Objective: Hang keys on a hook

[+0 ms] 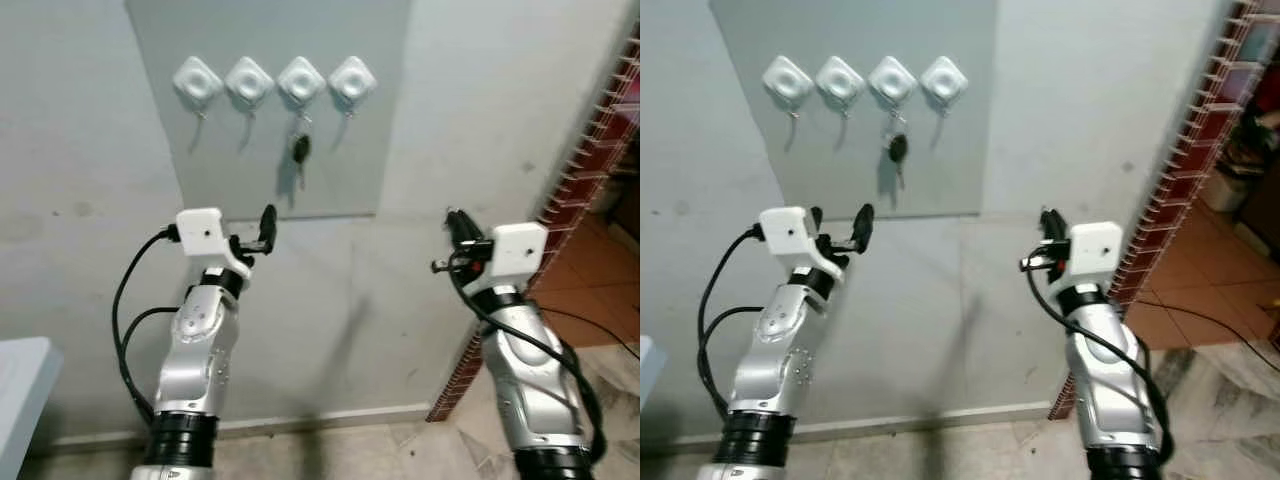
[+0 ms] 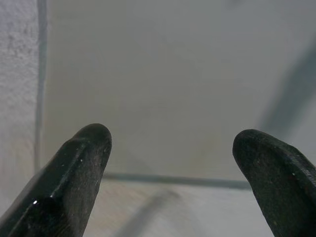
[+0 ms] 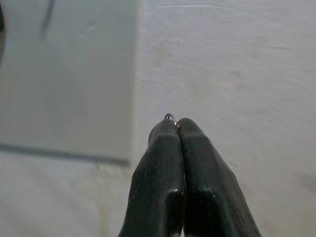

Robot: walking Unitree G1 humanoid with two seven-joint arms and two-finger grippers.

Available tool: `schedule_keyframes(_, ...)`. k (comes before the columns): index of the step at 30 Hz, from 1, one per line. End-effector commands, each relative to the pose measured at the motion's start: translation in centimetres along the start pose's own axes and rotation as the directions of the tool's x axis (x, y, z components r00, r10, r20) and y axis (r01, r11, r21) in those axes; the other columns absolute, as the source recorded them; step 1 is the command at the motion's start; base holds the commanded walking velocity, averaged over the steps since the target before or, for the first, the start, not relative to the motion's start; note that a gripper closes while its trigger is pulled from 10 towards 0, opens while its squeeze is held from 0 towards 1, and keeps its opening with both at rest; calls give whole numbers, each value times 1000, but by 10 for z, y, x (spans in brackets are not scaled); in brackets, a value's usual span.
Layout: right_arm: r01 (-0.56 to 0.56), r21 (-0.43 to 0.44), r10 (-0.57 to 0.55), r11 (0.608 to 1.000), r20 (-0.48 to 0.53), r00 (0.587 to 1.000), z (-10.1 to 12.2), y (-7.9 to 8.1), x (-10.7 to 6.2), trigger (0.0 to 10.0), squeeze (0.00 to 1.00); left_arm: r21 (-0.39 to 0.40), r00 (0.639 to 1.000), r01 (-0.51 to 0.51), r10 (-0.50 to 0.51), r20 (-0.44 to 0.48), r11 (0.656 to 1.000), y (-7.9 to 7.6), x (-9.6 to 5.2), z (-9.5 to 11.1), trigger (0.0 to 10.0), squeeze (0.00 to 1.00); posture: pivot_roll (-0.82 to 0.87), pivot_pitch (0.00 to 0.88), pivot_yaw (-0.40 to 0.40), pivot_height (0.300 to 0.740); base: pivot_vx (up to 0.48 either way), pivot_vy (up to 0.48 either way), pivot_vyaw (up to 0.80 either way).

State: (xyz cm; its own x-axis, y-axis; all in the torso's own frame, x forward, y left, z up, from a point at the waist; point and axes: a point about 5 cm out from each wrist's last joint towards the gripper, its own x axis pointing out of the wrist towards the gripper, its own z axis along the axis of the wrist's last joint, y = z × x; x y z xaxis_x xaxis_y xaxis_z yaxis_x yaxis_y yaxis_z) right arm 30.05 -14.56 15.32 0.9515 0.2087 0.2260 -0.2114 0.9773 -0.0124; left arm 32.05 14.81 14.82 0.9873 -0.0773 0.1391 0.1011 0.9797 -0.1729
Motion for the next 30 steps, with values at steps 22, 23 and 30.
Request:
schedule_keyframes(22, -168, 25, 165, 985, 82, 983, 22, 0, 32, 10000, 0, 67, 910, 396, -401, 105, 916, -82, -7, 38, 10000, 0, -51, 0, -39, 740, 0, 0, 0)
schedule_keyframes(23, -180, 33, 176, 983, 96, 980, 24, 1, 33, 10000, 0, 66, 907, 402, -407, 107, 913, -84, -8, 39, 10000, 0, -51, 0, -40, 740, 0, 0, 0)
schedule_keyframes(30, -224, 75, 209, 972, 168, 963, 39, 4, 43, 10000, 0, 64, 899, 421, -426, 102, 905, -88, -10, 40, 10000, 0, -50, 0, -43, 740, 0, 0, 0)
